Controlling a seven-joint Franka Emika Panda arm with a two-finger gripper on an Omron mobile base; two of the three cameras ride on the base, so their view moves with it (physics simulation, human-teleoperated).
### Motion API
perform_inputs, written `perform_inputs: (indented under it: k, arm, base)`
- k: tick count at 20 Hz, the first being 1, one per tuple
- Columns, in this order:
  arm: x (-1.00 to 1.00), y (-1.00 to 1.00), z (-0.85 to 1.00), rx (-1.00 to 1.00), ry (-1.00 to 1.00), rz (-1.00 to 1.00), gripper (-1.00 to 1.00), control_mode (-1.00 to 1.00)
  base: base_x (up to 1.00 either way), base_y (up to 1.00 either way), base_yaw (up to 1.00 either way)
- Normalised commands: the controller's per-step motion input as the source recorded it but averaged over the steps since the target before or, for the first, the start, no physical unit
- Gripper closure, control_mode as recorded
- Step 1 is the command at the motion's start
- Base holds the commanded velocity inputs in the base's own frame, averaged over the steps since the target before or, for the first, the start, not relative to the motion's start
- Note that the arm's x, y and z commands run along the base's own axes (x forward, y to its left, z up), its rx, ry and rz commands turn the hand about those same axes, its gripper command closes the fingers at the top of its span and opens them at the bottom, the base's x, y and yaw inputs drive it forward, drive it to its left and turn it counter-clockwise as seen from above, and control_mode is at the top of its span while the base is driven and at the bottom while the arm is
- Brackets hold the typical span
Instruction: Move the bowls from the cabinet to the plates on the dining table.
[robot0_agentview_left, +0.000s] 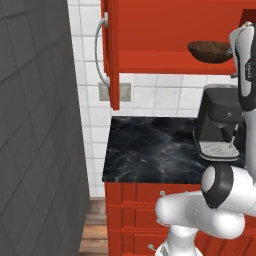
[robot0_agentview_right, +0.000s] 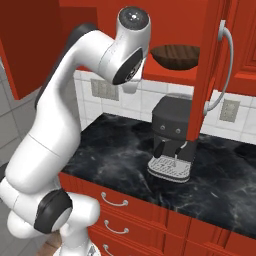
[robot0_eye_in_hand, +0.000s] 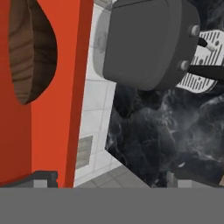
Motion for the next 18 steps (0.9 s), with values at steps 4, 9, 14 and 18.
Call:
perform_inputs:
  k: [4,9,14,18]
  arm:
    - [0.01,-0.08,0.09,0.0,-0.04,0.0,-1.0,-1.0]
    - [0.03,-0.25,0.09,0.0,-0.06,0.0,-1.0,-1.0]
    - [0.22,-0.33,0.0,0.0,-0.02,0.0,-1.0,-1.0]
    - [0.42,-0.23,0.0,0.0,0.0,0.0,-1.0,-1.0]
  base:
    - [0.0,0.0,0.0]
    - [0.0,0.0,0.0]
    - [0.0,0.0,0.0]
    - [0.0,0.0,0.0]
